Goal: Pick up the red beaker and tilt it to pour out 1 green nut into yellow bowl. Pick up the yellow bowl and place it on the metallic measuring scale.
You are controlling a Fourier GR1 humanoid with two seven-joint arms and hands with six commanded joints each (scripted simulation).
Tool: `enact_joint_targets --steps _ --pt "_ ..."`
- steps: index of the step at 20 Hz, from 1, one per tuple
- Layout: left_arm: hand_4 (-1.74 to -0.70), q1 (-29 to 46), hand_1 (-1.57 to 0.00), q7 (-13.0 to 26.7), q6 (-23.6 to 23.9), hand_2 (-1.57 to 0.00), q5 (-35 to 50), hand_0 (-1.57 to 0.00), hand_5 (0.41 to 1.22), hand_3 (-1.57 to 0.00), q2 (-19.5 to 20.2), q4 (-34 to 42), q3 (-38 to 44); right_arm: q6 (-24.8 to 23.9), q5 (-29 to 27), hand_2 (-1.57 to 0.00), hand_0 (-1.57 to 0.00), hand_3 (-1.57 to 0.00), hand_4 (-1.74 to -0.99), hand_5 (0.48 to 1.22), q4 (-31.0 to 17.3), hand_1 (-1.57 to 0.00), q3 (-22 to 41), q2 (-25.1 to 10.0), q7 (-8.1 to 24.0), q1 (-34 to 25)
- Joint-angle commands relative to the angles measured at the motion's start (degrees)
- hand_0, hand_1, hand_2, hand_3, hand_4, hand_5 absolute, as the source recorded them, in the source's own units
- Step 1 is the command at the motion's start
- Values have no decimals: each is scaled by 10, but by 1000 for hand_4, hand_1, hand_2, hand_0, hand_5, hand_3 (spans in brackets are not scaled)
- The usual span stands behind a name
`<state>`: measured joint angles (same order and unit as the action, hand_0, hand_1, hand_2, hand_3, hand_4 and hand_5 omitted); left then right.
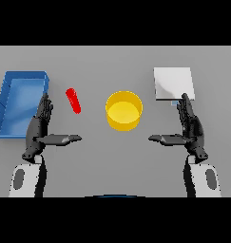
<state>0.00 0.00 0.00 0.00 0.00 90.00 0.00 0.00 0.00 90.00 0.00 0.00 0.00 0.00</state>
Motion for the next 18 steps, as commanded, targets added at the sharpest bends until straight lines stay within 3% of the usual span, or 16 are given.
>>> enact_joint_targets --steps 1,6,7,8,10,15,18 --pt "-1093 0 1 0 0 1 1 1 623 1 1 0 1 0 0 1 1 1 -1128 660 1 1 0 0 -1 1" --pt "-1093 -3 1 0 -4 1 8 1 623 1 11 -3 10 1 -1 1 1 1 -1128 660 9 1 3 1 -3 8" --pt "-1093 24 1 -26 -2 1 -23 1 623 1 17 21 -12 -10 60 1 1 1 -1128 660 34 1 31 -18 -58 34" --pt "-1094 44 1 -33 -2 1 -42 1 620 1 24 42 -26 -18 101 1 1 1 -1128 663 50 1 54 -25 -87 55" --pt "-1093 63 1 -22 6 1 -69 1 615 1 25 64 -43 -27 142 1 1 1 -1126 666 65 1 76 -27 -87 69" --pt "-1090 51 1 18 8 1 -87 1 612 1 30 63 -53 -32 152 1 1 1 -1121 658 74 1 82 -23 -71 70" --pt "-1106 16 1 -3 16 1 -102 1 623 1 23 15 -54 -36 158 1 1 1 -1130 650 83 1 83 -25 -59 75"
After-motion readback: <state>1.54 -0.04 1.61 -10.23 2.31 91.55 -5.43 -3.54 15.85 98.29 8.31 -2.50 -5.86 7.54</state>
